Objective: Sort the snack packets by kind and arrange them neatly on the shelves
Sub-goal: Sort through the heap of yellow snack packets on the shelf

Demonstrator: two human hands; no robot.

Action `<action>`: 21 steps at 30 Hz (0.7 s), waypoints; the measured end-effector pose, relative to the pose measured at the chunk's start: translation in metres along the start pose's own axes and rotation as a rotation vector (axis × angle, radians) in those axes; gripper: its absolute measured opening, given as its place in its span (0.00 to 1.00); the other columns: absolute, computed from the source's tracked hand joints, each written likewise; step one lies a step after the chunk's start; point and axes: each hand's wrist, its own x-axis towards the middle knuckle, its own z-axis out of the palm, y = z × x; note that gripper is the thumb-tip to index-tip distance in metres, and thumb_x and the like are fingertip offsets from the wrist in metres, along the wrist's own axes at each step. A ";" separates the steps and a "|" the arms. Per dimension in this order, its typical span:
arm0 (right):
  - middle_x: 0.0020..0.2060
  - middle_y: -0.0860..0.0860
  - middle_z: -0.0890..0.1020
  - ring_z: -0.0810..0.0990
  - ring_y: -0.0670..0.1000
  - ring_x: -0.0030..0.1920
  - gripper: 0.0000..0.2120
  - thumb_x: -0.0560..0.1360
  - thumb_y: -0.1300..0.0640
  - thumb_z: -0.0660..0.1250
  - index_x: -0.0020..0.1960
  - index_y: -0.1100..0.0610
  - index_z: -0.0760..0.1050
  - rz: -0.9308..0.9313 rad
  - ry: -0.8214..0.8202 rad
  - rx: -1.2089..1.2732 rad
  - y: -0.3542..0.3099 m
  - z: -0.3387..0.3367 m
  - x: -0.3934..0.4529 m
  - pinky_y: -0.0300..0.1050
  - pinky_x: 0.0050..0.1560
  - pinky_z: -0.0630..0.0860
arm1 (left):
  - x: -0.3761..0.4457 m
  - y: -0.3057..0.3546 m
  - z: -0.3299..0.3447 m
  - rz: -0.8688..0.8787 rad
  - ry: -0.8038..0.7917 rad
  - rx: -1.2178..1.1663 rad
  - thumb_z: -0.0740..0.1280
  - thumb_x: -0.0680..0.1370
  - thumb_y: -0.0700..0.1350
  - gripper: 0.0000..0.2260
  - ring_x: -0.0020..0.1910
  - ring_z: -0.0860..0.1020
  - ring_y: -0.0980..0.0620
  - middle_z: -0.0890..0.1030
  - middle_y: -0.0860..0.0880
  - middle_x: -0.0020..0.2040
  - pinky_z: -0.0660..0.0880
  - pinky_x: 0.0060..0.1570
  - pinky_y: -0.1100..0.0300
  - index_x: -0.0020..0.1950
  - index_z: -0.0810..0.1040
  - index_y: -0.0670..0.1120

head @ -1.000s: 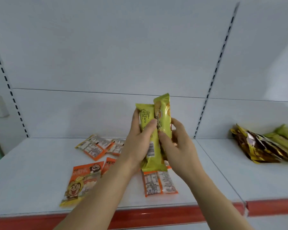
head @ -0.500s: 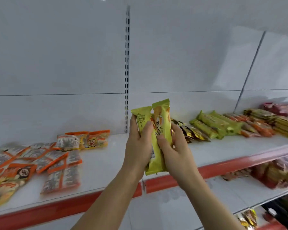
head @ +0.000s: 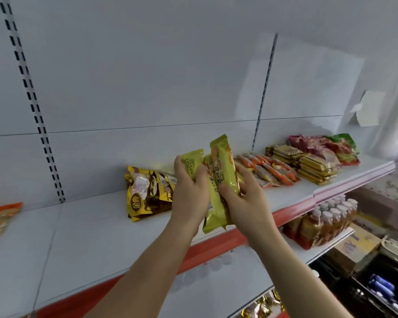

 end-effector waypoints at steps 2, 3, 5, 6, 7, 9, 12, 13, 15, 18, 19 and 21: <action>0.43 0.44 0.85 0.85 0.52 0.39 0.20 0.76 0.53 0.66 0.66 0.38 0.72 -0.043 0.003 -0.079 0.008 -0.011 0.027 0.60 0.42 0.82 | 0.022 0.001 0.016 -0.014 -0.034 0.082 0.55 0.87 0.54 0.28 0.39 0.72 0.68 0.73 0.60 0.50 0.75 0.47 0.61 0.85 0.47 0.54; 0.43 0.43 0.85 0.84 0.49 0.39 0.19 0.76 0.53 0.66 0.64 0.38 0.73 -0.053 0.007 -0.114 0.010 -0.016 0.041 0.59 0.43 0.82 | 0.035 0.001 0.024 -0.013 -0.050 0.128 0.54 0.87 0.54 0.28 0.39 0.73 0.63 0.76 0.57 0.50 0.78 0.51 0.55 0.85 0.47 0.53; 0.42 0.43 0.85 0.84 0.48 0.38 0.16 0.76 0.54 0.66 0.61 0.39 0.75 -0.036 0.011 -0.149 0.014 -0.025 0.072 0.57 0.44 0.83 | 0.063 0.002 0.040 -0.008 -0.080 0.207 0.54 0.87 0.55 0.28 0.39 0.74 0.57 0.79 0.48 0.57 0.73 0.54 0.56 0.85 0.49 0.51; 0.41 0.43 0.85 0.84 0.48 0.39 0.16 0.75 0.53 0.66 0.60 0.39 0.76 -0.031 0.000 -0.169 0.015 -0.029 0.087 0.58 0.43 0.83 | 0.077 0.002 0.048 -0.008 -0.088 0.240 0.54 0.87 0.54 0.28 0.40 0.74 0.55 0.79 0.46 0.60 0.70 0.52 0.57 0.85 0.49 0.50; 0.41 0.44 0.85 0.85 0.48 0.39 0.16 0.74 0.52 0.66 0.60 0.38 0.75 -0.030 -0.016 -0.191 0.017 -0.032 0.102 0.58 0.43 0.83 | 0.089 0.002 0.054 -0.003 -0.088 0.271 0.54 0.87 0.54 0.28 0.41 0.74 0.53 0.79 0.44 0.62 0.68 0.51 0.57 0.85 0.49 0.49; 0.41 0.44 0.85 0.85 0.49 0.38 0.18 0.74 0.51 0.66 0.62 0.37 0.74 -0.030 -0.034 -0.228 0.020 -0.037 0.131 0.58 0.41 0.83 | 0.112 -0.001 0.066 0.000 -0.082 0.309 0.54 0.87 0.55 0.29 0.45 0.74 0.52 0.79 0.45 0.64 0.68 0.51 0.57 0.85 0.49 0.48; 0.41 0.43 0.85 0.85 0.48 0.39 0.19 0.75 0.50 0.65 0.65 0.38 0.74 -0.033 -0.079 -0.299 0.025 -0.040 0.171 0.55 0.43 0.84 | 0.146 -0.008 0.077 -0.049 -0.071 0.299 0.56 0.87 0.54 0.30 0.43 0.79 0.51 0.79 0.45 0.59 0.75 0.46 0.54 0.85 0.46 0.48; 0.41 0.43 0.85 0.84 0.48 0.39 0.18 0.75 0.50 0.65 0.64 0.38 0.74 -0.036 -0.108 -0.321 0.025 -0.040 0.183 0.54 0.44 0.84 | 0.155 -0.010 0.081 -0.067 -0.052 0.302 0.57 0.87 0.54 0.31 0.43 0.79 0.50 0.79 0.45 0.58 0.76 0.43 0.54 0.85 0.45 0.49; 0.42 0.43 0.85 0.84 0.49 0.41 0.15 0.76 0.50 0.64 0.61 0.39 0.75 -0.044 -0.162 -0.345 0.027 -0.038 0.204 0.53 0.46 0.83 | 0.170 -0.016 0.089 -0.088 0.006 0.315 0.57 0.87 0.53 0.31 0.41 0.79 0.50 0.78 0.45 0.57 0.73 0.38 0.55 0.85 0.45 0.50; 0.41 0.44 0.83 0.83 0.49 0.41 0.13 0.77 0.51 0.63 0.60 0.40 0.75 -0.086 -0.200 -0.359 0.034 -0.038 0.233 0.51 0.45 0.82 | 0.189 -0.024 0.104 -0.100 0.106 0.349 0.58 0.86 0.51 0.29 0.41 0.80 0.49 0.79 0.43 0.58 0.76 0.41 0.53 0.83 0.49 0.49; 0.41 0.43 0.83 0.83 0.49 0.40 0.13 0.77 0.52 0.63 0.61 0.41 0.75 -0.095 -0.212 -0.364 0.038 -0.038 0.241 0.49 0.44 0.82 | 0.194 -0.025 0.109 -0.102 0.130 0.378 0.58 0.86 0.51 0.28 0.44 0.81 0.47 0.79 0.42 0.60 0.77 0.45 0.51 0.83 0.50 0.49; 0.40 0.43 0.82 0.82 0.48 0.39 0.15 0.77 0.52 0.63 0.64 0.43 0.74 -0.098 -0.252 -0.382 0.048 -0.039 0.252 0.47 0.42 0.82 | 0.198 -0.028 0.118 -0.090 0.157 0.504 0.58 0.85 0.51 0.27 0.54 0.81 0.41 0.78 0.41 0.65 0.77 0.52 0.51 0.82 0.54 0.47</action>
